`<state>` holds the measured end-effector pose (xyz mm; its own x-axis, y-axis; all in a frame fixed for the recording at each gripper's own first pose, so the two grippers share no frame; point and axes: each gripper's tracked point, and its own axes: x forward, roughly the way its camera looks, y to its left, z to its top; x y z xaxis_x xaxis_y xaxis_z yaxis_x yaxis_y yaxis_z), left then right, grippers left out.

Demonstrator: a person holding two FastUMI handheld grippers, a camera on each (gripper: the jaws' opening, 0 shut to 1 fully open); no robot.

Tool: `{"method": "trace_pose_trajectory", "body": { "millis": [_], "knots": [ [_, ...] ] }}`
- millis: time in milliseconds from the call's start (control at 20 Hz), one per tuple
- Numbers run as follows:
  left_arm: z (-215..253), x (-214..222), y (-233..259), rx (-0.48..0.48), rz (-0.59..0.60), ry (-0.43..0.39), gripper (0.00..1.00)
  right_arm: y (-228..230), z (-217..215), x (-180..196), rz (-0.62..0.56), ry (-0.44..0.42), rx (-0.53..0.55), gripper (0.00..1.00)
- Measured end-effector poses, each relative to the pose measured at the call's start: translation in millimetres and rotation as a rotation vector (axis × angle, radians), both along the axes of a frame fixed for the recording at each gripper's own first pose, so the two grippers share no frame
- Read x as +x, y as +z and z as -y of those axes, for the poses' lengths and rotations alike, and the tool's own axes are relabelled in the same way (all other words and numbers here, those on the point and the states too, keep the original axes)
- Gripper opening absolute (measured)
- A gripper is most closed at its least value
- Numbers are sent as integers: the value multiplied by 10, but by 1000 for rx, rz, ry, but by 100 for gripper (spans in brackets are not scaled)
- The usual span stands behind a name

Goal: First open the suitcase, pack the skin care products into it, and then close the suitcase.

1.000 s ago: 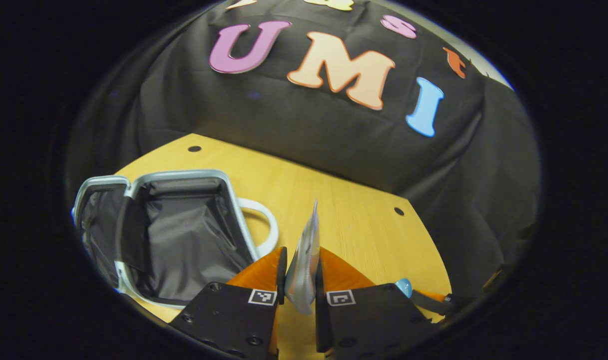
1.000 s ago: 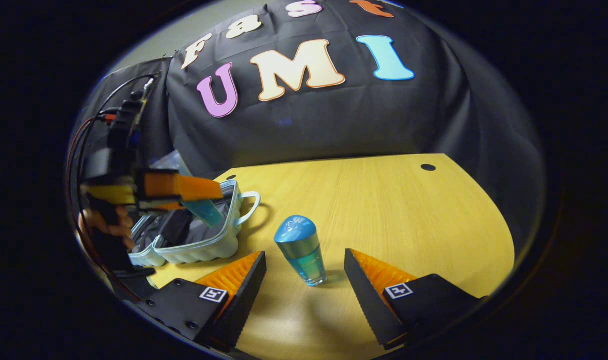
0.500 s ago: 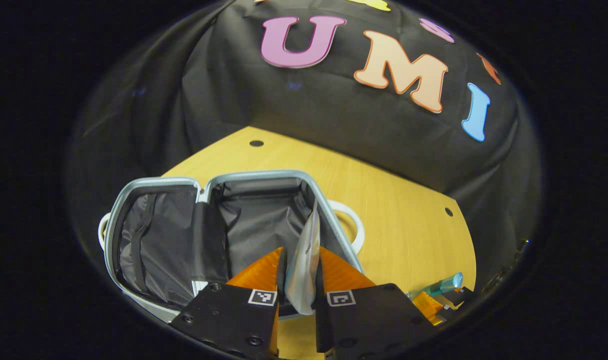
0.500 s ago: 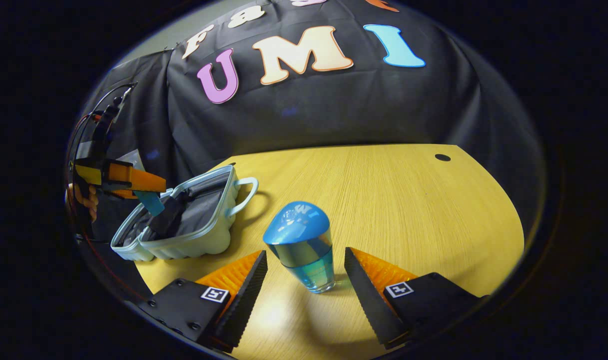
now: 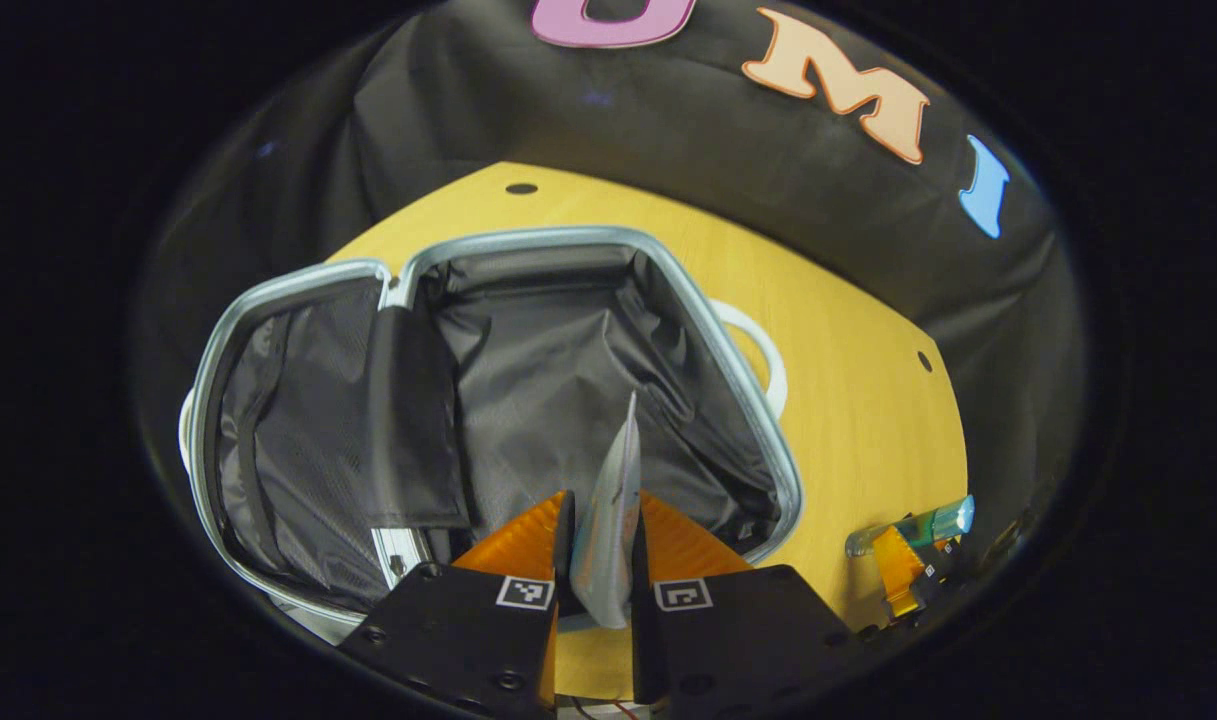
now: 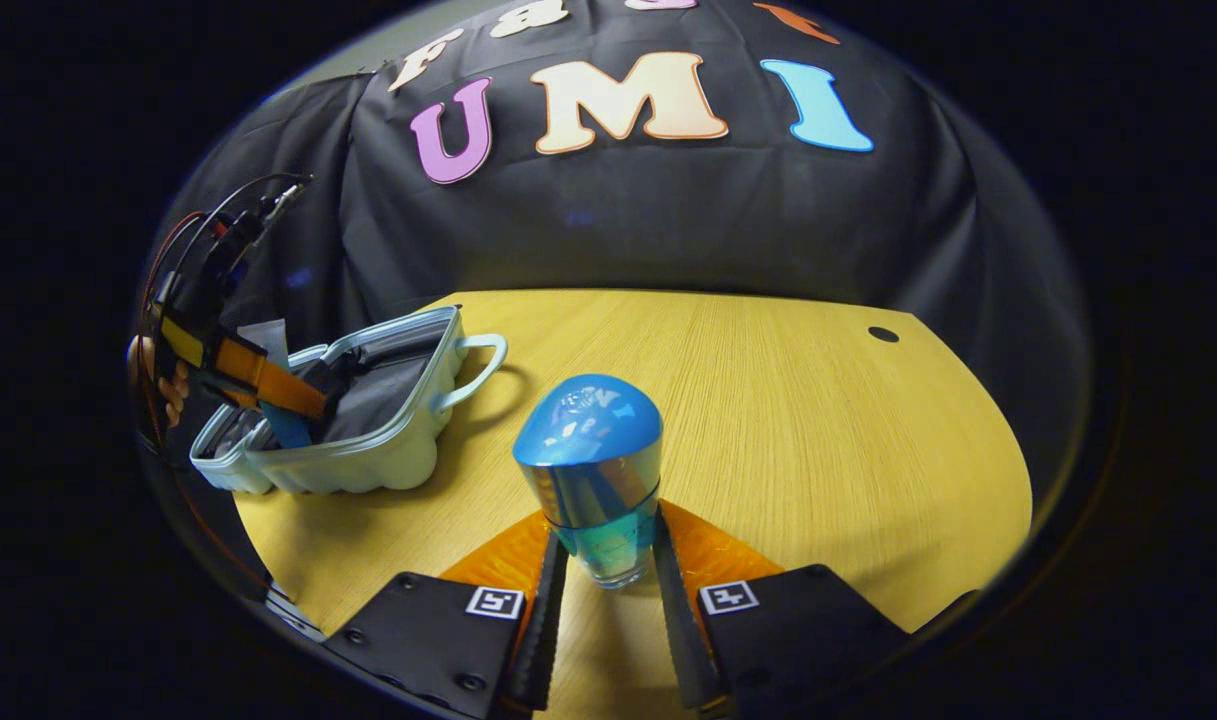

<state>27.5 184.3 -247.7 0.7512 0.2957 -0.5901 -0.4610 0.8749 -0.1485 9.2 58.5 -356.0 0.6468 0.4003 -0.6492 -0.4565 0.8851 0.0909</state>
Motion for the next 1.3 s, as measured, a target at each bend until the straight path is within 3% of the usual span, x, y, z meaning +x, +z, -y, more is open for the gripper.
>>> {"method": "trace_pose_trajectory", "body": {
  "millis": [100, 250, 450, 500, 550, 600, 700, 950, 1300],
  "knots": [
    [-28, -36, -65, -28, -29, 5, 22, 4, 33, -3, -17, -8, -5, 45],
    [-130, -47, -107, -27, -53, 10, 23, 71, 56, -67, -52, -23, -23, 47],
    [-152, -110, -84, -36, -56, 5, 34, 324, 1, -137, -50, -23, -30, 46],
    [-134, -130, -58, -34, -50, -5, 41, 403, -56, -141, -53, -24, -24, 46],
    [-118, -148, -10, -26, -41, -18, 60, 490, -117, -162, -54, -22, -19, 46],
    [-87, -172, 37, -15, -27, -31, 61, 586, -195, -177, -53, -14, -13, 43],
    [-89, -256, 152, 18, -3, -51, 100, 796, -415, -188, -35, 14, 2, 46],
    [-143, -576, 446, 32, 80, -63, 96, 1162, -1199, -221, -33, 103, 100, 43],
    [-815, -1216, 624, -6, 146, 55, 96, 1011, -2315, -301, -60, 288, 104, 46]
  ]
}}
